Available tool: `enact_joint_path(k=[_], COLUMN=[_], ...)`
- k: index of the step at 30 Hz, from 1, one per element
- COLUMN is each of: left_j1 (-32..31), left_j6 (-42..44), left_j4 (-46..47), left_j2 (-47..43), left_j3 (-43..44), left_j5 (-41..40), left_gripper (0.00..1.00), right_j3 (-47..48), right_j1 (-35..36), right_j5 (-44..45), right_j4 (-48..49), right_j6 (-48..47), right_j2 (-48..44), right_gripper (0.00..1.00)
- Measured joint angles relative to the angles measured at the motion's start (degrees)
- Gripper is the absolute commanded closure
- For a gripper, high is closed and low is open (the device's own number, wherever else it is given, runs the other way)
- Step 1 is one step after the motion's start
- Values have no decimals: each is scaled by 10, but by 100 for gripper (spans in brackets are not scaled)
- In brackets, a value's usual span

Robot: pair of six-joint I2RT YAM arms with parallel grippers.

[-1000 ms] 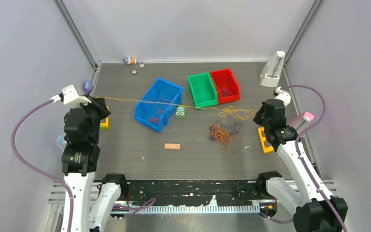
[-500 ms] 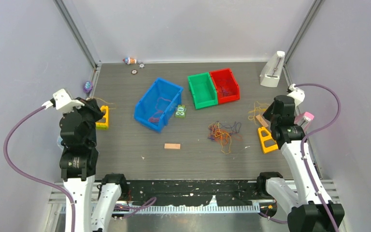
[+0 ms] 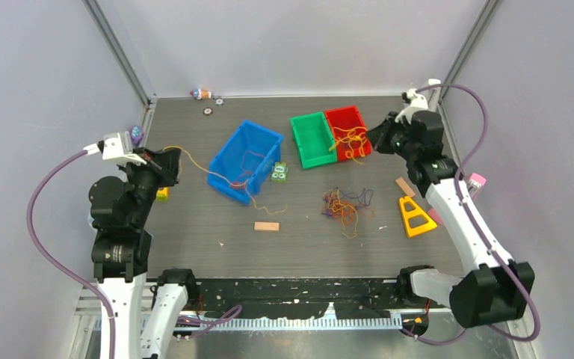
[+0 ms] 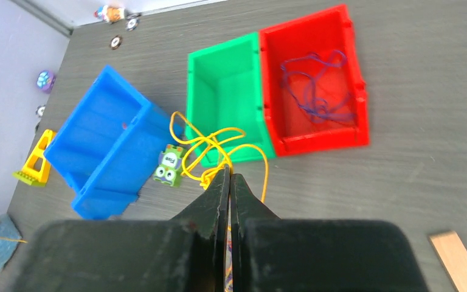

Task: Untangle the cables

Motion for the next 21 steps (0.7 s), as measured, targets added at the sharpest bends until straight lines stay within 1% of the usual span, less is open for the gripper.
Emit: enact_joint_path(k=[4,10,11,12,13,15,17,18,19,21], left_j1=[-11,-69,-84,-100,-113,-147,-181,-193,-206,-227], left_j6=[-14,-26,-26,-26,-26,-22,-12,-8,1,17], left_j4=[-2,-1,0,2,3,4,5,5,5,2], left_j2=[3,9,13,19,24,43,70,83,100,129], left_j3=[17,45,49,53,57,65,76,82,89,101], left_j5=[53,107,113,118,121,129,139,144,149,159], left_gripper=[100,100,100,100,100,100,100,100,100,100], right_j3=[62,146,162,181,196,247,312,336,344,321], right_j1=[47,93,99,105,109,118,128,133,139,148], right_j5=[1,29,37,44,50,58,64,69,71,68], right_j4=[13,17,18,17,18,12,-15,-24,-30,-32], right_j6=[-15,-34,-37,-39,-40,-46,-63,-70,-79,-90], right_j2=[72,194,216,245,267,333,399,424,437,431], right_gripper=[95,95,90,77,43,15,11,11,10,10])
